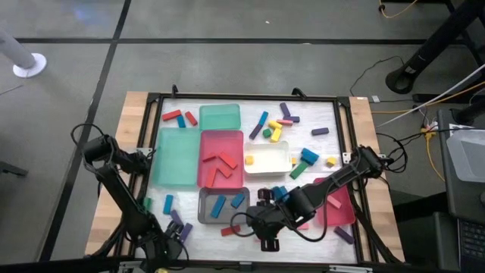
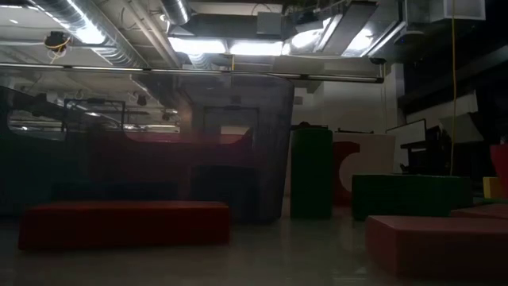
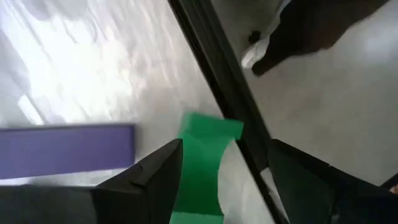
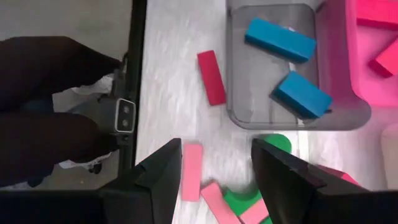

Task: Sort blocks
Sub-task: Put the green block into the bottom green bin

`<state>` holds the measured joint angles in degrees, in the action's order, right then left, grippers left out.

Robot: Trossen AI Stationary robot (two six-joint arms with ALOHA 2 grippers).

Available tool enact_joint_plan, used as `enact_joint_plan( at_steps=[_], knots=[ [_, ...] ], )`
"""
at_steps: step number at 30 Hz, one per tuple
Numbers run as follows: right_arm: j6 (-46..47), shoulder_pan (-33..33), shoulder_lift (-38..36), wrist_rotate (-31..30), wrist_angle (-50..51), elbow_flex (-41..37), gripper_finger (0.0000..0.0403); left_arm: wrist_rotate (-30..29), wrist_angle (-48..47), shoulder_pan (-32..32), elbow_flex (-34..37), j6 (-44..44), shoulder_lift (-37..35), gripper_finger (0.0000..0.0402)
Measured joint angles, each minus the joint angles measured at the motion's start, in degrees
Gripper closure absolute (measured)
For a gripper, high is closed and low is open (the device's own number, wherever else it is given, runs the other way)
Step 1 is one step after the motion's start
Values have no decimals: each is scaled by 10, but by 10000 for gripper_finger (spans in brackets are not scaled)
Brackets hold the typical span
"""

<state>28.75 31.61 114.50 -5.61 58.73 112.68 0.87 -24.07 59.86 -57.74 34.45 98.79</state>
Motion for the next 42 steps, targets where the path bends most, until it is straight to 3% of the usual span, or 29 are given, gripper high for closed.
enact_joint_plan(
  at_steps=[7,15,23,27,38,42],
  knots=[
    [2,15,0,0,-23,0,210,-5,-2,2,-2,-2,26,178],
    [13,29,0,0,-21,0,210,-100,-11,1,0,2,34,178],
    [14,30,0,0,-16,0,210,-120,-9,1,-2,17,48,180],
    [14,30,0,0,-16,0,210,-124,-9,1,-1,46,48,211],
    [10,30,0,0,3,0,210,-126,-10,0,0,102,39,353],
    [10,30,0,0,18,0,210,-120,-2,0,1,119,32,360]
  ],
)
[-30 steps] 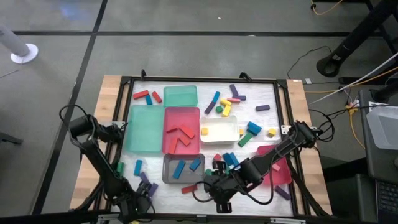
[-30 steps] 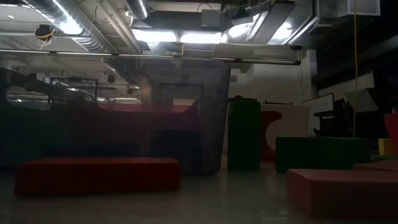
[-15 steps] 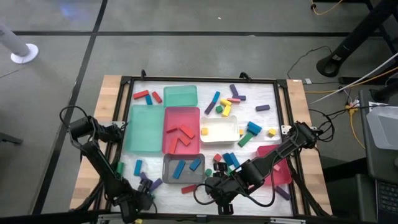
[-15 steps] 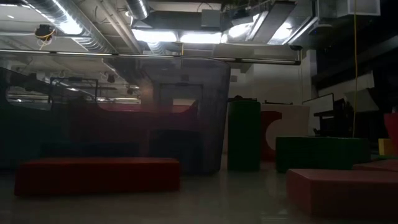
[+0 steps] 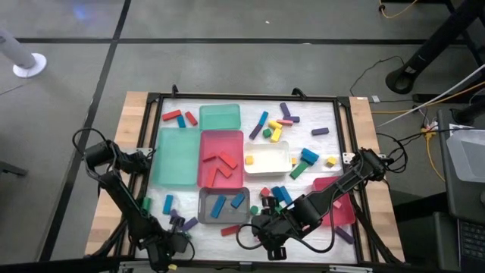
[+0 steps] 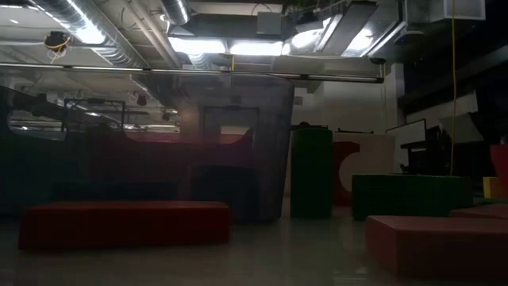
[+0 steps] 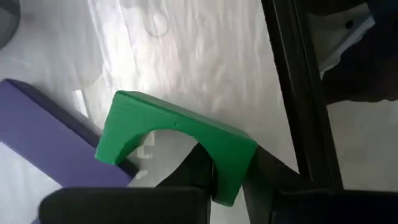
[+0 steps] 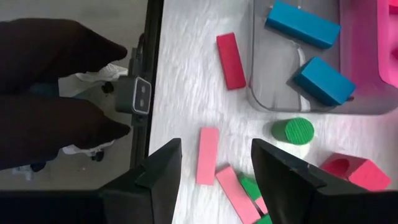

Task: Sort blocks
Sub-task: Put the green block into the bottom green bin

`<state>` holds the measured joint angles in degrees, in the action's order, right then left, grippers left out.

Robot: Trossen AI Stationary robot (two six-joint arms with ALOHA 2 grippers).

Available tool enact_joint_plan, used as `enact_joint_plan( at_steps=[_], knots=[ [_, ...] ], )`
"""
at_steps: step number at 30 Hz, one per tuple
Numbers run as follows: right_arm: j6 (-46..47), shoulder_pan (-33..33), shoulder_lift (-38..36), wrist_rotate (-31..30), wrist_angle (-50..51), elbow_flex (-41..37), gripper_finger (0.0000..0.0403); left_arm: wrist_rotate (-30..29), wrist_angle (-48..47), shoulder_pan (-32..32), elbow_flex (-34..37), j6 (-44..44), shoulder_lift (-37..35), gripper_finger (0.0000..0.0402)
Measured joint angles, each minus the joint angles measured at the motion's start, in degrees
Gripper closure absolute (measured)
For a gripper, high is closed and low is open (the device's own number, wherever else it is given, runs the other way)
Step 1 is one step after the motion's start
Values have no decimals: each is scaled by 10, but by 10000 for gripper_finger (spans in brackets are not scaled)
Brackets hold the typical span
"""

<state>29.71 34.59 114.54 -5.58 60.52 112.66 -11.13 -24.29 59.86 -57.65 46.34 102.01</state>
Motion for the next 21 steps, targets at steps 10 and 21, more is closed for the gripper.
enact_joint_plan(
  at_steps=[10,21],
  knots=[
    [-2,-1,0,-20,57,0,210,-39,-3,-7,-39,17,-1,360],
    [35,-1,0,-20,183,0,210,-104,-8,-79,-94,-53,-13,359]
  ],
)
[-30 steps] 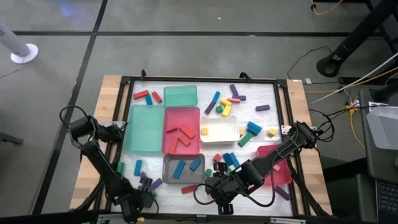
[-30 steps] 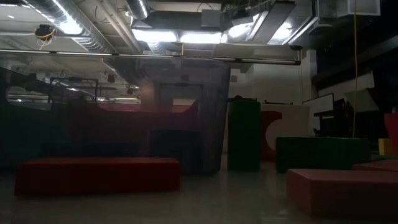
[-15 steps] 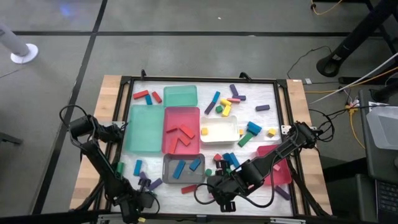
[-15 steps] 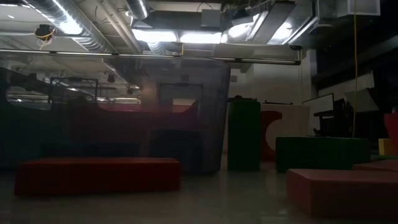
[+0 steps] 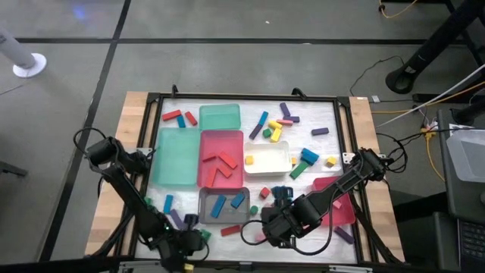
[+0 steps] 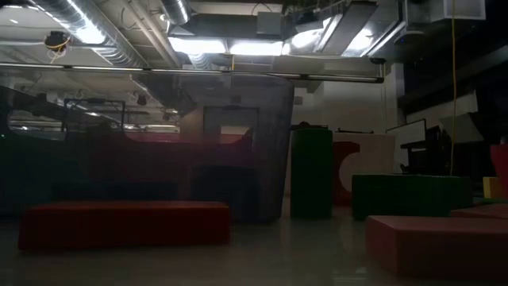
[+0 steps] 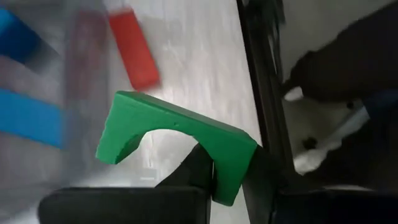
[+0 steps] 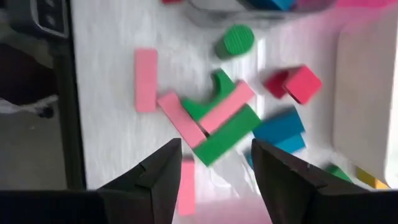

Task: Sort blocks
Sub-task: Put the green block into the bottom green bin

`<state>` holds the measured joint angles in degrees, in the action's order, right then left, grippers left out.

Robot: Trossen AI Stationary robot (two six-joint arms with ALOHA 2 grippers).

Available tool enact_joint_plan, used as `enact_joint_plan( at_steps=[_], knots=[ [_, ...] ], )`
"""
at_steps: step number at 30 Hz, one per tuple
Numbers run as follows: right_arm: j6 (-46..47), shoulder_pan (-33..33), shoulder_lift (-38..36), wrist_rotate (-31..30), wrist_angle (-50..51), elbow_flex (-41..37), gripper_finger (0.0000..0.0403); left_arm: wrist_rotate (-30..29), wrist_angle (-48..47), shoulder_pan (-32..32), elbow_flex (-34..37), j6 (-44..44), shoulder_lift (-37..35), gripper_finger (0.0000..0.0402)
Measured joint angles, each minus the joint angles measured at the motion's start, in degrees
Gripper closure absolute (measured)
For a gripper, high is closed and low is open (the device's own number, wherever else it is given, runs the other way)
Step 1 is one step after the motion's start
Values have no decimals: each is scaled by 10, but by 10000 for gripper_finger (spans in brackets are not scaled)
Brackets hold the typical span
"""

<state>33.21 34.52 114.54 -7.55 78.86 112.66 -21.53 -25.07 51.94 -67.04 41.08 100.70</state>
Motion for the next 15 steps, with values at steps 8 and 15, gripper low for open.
enact_joint_plan(
  at_steps=[8,15],
  knots=[
    [1,0,0,-21,54,0,210,-24,-35,-77,-1,-98,-95,361],
    [2,0,0,-61,112,0,210,-97,-173,-137,-2,-142,-208,361]
  ],
)
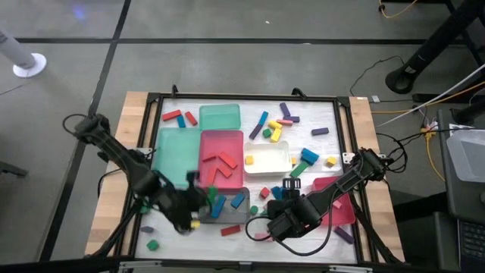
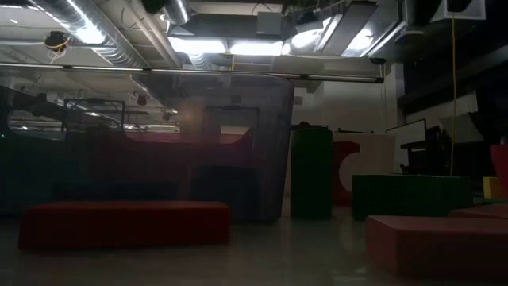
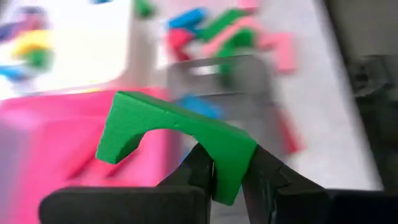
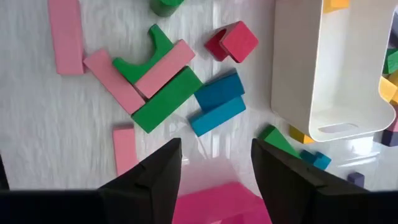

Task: Sort blocks
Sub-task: Put the green block into the bottom green bin, then put the pink block into the bottom pink bin

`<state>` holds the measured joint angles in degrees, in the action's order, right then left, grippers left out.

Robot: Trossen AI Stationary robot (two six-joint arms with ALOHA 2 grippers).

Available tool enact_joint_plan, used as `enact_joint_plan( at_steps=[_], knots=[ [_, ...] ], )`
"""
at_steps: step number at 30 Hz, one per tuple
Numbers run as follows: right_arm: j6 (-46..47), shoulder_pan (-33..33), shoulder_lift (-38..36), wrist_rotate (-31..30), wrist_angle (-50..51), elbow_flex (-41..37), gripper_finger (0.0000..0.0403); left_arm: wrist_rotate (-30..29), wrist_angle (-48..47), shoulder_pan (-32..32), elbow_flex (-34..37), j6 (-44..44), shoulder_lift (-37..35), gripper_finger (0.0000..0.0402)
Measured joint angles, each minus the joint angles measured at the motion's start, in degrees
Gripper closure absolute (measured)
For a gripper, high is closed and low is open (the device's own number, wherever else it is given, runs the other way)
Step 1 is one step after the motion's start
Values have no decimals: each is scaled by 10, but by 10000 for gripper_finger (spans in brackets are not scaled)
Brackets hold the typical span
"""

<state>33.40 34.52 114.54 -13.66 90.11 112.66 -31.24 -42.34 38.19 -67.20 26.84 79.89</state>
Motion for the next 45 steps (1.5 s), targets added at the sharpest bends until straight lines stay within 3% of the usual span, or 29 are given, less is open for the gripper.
enact_joint_plan(
  at_steps=[7,10,13,18,23,35,45],
  knots=[
    [15,1,0,-9,-1,-14,210,-50,-267,-56,2,122,-79,351],
    [71,10,0,-13,-1,-43,210,-50,-363,-71,10,201,-85,352],
    [148,25,0,-8,-5,-84,210,-50,-402,-83,33,253,-87,352],
    [257,44,0,38,-60,-154,210,-46,-376,-97,89,253,-87,337],
    [309,58,0,81,-142,-205,210,-34,-360,-109,133,253,-87,314],
    [279,91,0,118,-184,-225,210,2,-317,-121,155,257,-87,239],
    [263,101,0,124,-269,-291,210,2,-266,-121,155,257,-87,233]
  ],
)
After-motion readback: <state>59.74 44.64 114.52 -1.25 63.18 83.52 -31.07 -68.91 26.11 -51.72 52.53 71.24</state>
